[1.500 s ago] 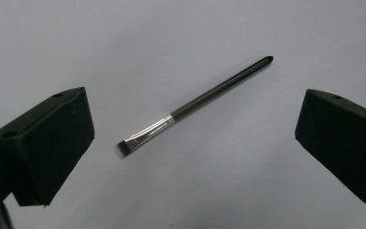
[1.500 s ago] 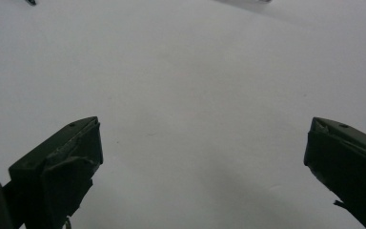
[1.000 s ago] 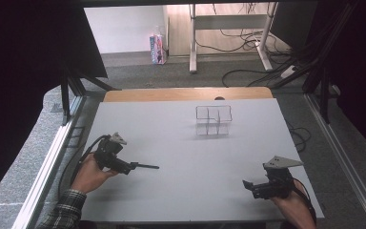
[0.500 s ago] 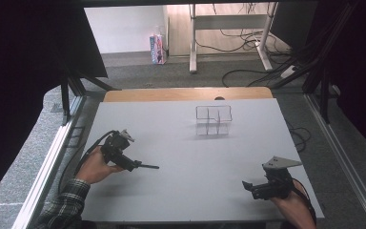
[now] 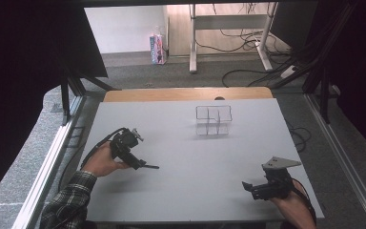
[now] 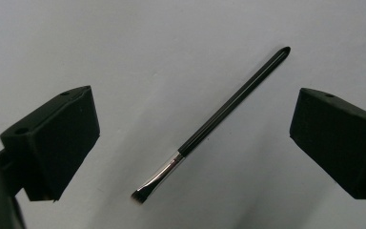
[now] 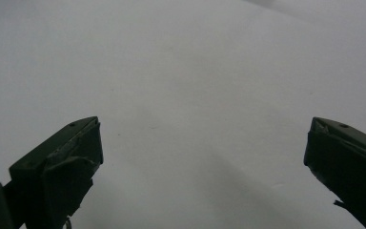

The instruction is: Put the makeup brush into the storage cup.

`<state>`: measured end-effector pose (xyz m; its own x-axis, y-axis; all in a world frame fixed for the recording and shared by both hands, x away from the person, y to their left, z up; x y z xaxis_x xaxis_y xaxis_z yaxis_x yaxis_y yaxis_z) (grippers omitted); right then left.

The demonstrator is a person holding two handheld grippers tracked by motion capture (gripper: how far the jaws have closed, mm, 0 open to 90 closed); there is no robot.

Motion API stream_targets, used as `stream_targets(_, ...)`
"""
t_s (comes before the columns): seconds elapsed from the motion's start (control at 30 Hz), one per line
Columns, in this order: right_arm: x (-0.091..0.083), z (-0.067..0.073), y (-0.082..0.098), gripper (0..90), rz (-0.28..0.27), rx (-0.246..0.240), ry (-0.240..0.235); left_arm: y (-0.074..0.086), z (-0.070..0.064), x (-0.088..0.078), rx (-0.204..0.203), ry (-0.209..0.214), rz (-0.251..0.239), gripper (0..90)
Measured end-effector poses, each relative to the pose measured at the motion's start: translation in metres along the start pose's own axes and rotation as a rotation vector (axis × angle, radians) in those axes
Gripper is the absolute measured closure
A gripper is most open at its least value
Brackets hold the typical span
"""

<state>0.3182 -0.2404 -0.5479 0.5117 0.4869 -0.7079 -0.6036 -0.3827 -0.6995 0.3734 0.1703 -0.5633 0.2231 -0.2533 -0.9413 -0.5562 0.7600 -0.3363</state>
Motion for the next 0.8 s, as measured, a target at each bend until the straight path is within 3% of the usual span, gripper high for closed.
stream_targets(0.53, 0.002, 0.001, 0.002, 0.0, 0.017, -0.012, -0.001, 0.011, 0.001, 0.025, 0.015, 0.034, 0.04, 15.3)
stream_targets(0.8, 0.002, 0.0, 0.003, 0.0, 0.023, -0.013, 0.002, 0.017, -0.001, 0.035, 0.042, 0.061, 0.063, 23.3)
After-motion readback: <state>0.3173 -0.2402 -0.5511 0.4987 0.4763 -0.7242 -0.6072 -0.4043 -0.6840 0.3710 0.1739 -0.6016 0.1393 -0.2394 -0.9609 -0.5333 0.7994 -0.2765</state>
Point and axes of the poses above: each handheld gripper's, and its own axes: x roughly forward along the jaws, y roughly out of its underside, z roughly to its left, the point moved 9 cm from there along x, roughly forward along the jaws, and after that the axes turned 5 degrees about x, right-handed, at the moved point
